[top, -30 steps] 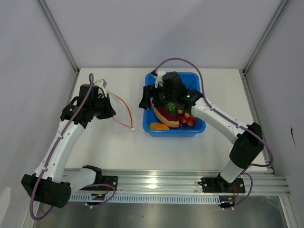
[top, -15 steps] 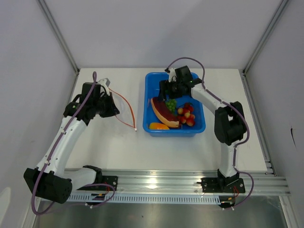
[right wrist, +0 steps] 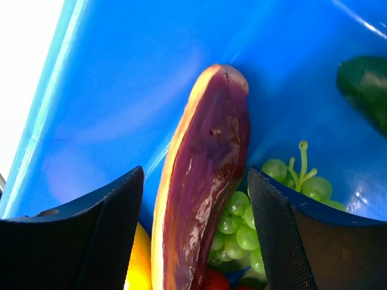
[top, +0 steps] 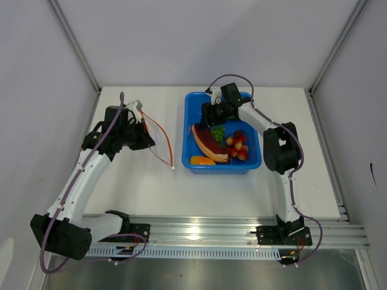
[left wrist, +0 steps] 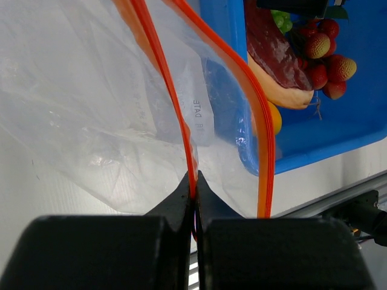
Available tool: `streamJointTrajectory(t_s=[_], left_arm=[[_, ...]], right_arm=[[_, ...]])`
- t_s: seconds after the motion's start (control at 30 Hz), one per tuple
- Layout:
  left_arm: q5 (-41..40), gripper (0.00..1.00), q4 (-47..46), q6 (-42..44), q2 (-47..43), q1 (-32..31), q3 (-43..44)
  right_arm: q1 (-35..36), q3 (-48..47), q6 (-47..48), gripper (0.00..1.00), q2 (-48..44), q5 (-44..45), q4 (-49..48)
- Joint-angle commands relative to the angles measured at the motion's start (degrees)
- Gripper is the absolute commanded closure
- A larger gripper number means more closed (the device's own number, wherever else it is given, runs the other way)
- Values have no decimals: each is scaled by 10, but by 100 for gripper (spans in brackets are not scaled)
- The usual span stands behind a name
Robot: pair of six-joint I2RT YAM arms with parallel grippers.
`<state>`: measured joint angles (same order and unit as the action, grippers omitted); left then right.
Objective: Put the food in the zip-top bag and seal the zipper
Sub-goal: Pick up the fake food from the bin.
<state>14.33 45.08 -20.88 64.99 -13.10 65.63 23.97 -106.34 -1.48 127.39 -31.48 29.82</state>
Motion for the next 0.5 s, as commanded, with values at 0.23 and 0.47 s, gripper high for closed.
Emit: streamJointTrajectory(t_s=[0.23,0.47], left_arm=[[21,99,-9,9,-32,0,-7],[33,100,-10,7,-34,0,-10]], right_arm=[[-1,-63,54,29,51,-52,51],[7,-71,56,31,74,-44,60]])
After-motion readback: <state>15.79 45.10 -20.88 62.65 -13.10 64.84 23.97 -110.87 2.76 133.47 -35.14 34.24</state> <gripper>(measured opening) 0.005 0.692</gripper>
